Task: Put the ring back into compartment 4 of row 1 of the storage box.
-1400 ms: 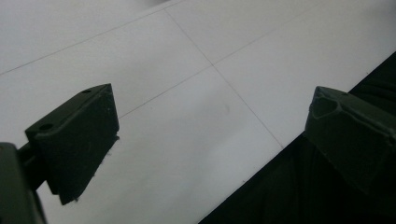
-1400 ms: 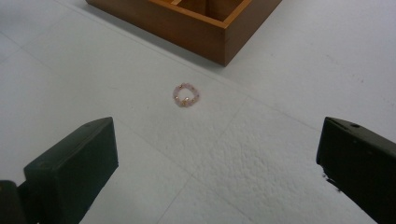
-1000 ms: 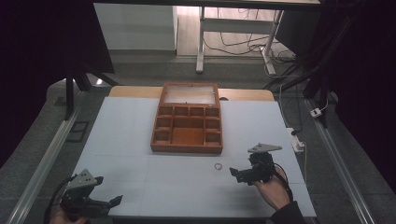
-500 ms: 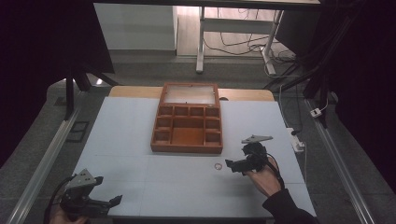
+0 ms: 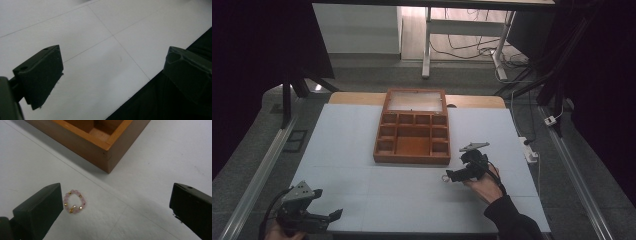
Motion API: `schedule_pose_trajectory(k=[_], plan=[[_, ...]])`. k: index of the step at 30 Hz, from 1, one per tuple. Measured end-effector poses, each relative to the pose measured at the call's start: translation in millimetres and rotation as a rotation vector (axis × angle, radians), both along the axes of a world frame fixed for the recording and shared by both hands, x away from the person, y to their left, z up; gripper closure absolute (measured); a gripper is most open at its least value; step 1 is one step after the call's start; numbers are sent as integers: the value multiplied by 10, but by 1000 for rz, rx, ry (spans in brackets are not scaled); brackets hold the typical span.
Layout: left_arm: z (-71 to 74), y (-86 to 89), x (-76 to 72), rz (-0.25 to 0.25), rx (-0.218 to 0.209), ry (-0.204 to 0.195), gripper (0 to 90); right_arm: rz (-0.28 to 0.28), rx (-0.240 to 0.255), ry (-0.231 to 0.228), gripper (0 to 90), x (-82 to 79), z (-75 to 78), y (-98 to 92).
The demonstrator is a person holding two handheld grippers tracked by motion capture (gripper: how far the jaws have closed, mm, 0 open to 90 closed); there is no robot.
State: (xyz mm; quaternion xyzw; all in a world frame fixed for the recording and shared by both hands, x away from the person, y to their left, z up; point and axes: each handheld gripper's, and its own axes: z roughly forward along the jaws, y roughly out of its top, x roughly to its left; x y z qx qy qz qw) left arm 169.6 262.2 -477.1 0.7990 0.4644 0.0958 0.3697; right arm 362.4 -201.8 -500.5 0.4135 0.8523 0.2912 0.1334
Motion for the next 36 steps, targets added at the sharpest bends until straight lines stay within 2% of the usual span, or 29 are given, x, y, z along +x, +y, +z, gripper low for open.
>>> schedule_pose_trajectory(k=[12,21,22,23,25,26,27,28,31,32,33,36], plan=[[0,8,3,-4,-4,3,29,0,-80,24,0,88,-228,63],[0,5,0,-6,-5,1,29,16,-90,15,11,83,-229,69],[0,4,-1,-6,-5,0,29,34,-95,14,61,71,-211,75],[0,4,-1,-6,-5,0,29,34,-95,14,61,71,-211,75],[1,3,-1,-6,-3,1,29,74,-96,13,195,41,-174,98],[1,3,-2,-6,-3,1,29,74,-96,13,195,41,-174,98],[1,3,-2,-6,-3,1,29,104,-100,15,310,14,-145,119],[1,3,-2,-5,-2,1,29,104,-100,15,310,14,-145,119],[1,1,-4,-5,-1,0,29,149,-111,25,517,-27,-106,157],[1,0,-4,-5,0,0,29,162,-111,24,554,-36,-101,166],[1,0,-4,-5,0,0,29,183,-114,28,656,-51,-92,181],[1,2,-4,-6,-2,0,29,193,-117,33,730,-57,-86,182]])
